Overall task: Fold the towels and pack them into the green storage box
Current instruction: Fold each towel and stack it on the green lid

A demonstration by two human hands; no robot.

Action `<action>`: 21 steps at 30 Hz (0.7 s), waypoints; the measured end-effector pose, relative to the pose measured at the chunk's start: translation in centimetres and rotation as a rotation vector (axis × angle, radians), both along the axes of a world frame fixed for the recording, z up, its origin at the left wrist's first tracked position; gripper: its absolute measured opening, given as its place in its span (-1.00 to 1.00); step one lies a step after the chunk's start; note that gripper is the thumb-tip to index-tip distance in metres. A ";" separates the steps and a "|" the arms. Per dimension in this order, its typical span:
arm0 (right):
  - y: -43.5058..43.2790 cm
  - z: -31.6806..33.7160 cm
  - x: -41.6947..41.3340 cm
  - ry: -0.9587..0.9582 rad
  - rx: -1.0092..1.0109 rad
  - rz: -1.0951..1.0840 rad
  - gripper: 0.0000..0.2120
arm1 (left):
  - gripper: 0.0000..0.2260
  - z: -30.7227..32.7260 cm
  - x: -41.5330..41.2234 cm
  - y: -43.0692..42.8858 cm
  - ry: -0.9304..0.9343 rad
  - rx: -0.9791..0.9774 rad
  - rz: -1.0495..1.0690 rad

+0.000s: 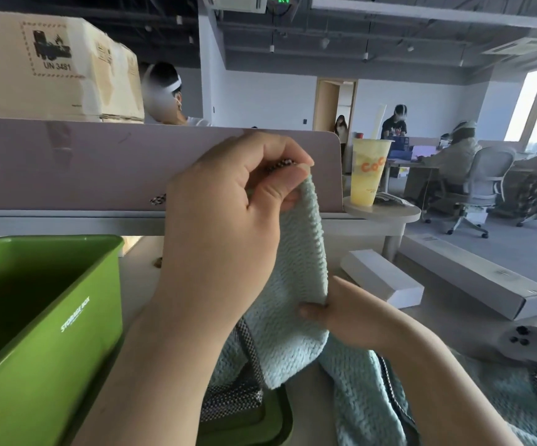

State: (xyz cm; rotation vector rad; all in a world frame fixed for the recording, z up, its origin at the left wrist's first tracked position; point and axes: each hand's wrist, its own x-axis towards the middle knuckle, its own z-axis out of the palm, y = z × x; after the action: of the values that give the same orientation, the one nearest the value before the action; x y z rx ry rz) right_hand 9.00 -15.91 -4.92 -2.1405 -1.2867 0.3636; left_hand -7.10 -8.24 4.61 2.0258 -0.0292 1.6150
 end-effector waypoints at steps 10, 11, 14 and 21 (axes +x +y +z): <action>0.6 -4.1 1.7 0.145 -0.185 -0.051 -0.81 | -0.85 0.4 -0.7 0.7 -0.080 -0.105 -0.059; 0.5 -3.7 1.4 0.141 -0.197 -0.045 -0.83 | -0.84 0.3 -0.6 0.8 -0.078 -0.117 -0.059; -0.4 -1.3 0.4 0.017 -0.216 -0.024 -0.88 | -0.83 0.3 -0.4 1.0 -0.082 -0.143 -0.074; -2.5 5.0 -3.8 0.198 0.123 0.203 -0.90 | -0.84 0.1 -0.2 1.4 -0.074 -0.155 -0.071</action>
State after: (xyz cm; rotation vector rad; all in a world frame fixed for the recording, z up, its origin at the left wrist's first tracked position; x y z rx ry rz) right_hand 5.24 -18.39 0.03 -1.8275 -1.3762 0.5516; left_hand -7.26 -6.84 4.67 1.8277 -0.0035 1.5969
